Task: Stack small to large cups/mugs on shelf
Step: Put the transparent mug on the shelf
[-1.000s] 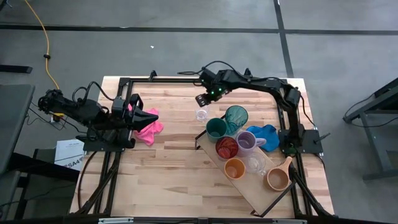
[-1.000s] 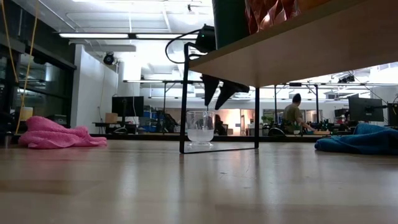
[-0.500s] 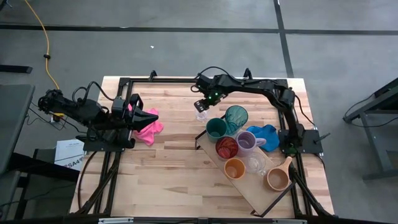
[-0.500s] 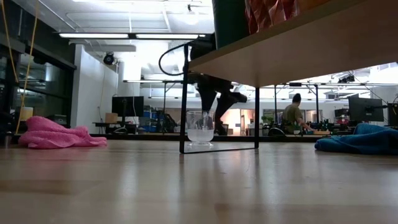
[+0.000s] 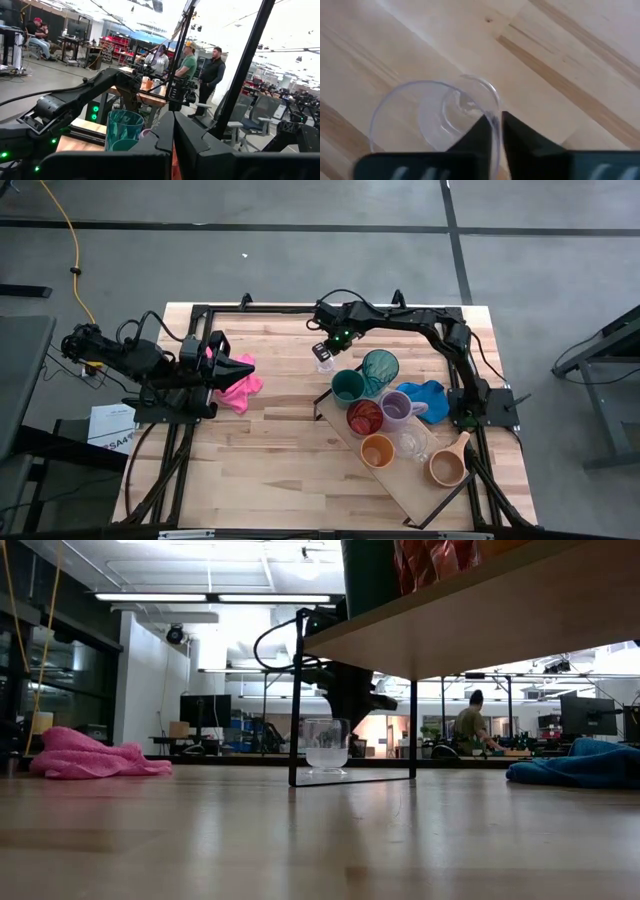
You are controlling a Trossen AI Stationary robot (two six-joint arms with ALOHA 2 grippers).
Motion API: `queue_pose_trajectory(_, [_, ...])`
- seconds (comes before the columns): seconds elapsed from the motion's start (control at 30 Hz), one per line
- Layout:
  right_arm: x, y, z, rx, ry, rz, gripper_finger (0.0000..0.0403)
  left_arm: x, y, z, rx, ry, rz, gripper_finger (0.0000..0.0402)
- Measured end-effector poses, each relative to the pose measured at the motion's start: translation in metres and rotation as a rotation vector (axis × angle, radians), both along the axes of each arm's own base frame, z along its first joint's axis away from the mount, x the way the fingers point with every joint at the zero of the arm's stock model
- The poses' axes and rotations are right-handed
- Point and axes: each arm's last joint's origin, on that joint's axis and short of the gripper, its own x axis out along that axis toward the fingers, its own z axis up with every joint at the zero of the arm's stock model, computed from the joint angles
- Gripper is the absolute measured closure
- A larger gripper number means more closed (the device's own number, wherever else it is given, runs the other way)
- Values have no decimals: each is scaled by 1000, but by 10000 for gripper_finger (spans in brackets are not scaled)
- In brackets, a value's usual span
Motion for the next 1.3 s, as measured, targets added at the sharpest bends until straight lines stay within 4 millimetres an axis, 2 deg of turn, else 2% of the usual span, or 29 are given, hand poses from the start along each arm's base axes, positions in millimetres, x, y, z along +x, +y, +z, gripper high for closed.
queue_pose_trajectory(0.07, [0,0,0,-8,-3,18,395,0,0,0,0,0,0,401])
queue_pose_trajectory(0.27, [0,2,7,-27,-17,57,400,0,0,0,0,0,0,401])
queue_pose_trajectory(0.33, [-2,3,23,-40,-34,76,400,0,0,0,0,0,0,401])
queue_pose_trajectory(0.5, [-20,7,96,-173,-184,112,402,0,0,0,-2,-1,8,401])
queue_pose_trajectory(0.6, [-44,16,139,-244,-257,119,402,1,0,0,-5,3,28,401])
queue_pose_trajectory(0.73, [-86,32,193,-369,-330,122,402,4,0,-1,-8,-1,41,401])
queue_pose_trajectory(0.87, [-130,49,227,-441,-410,112,402,11,0,-1,-13,-11,87,401])
queue_pose_trajectory(0.97, [-168,64,237,-483,-464,100,402,18,6,-1,-8,-23,110,401])
queue_pose_trajectory(1.1, [-214,86,234,-502,-605,83,403,27,21,0,-18,-54,97,401])
queue_pose_trajectory(1.2, [-243,99,231,-505,-766,71,403,32,38,-3,-3,-39,109,401])
queue_pose_trajectory(1.3, [-263,110,228,-503,-938,63,403,36,58,-2,-5,-5,106,401])
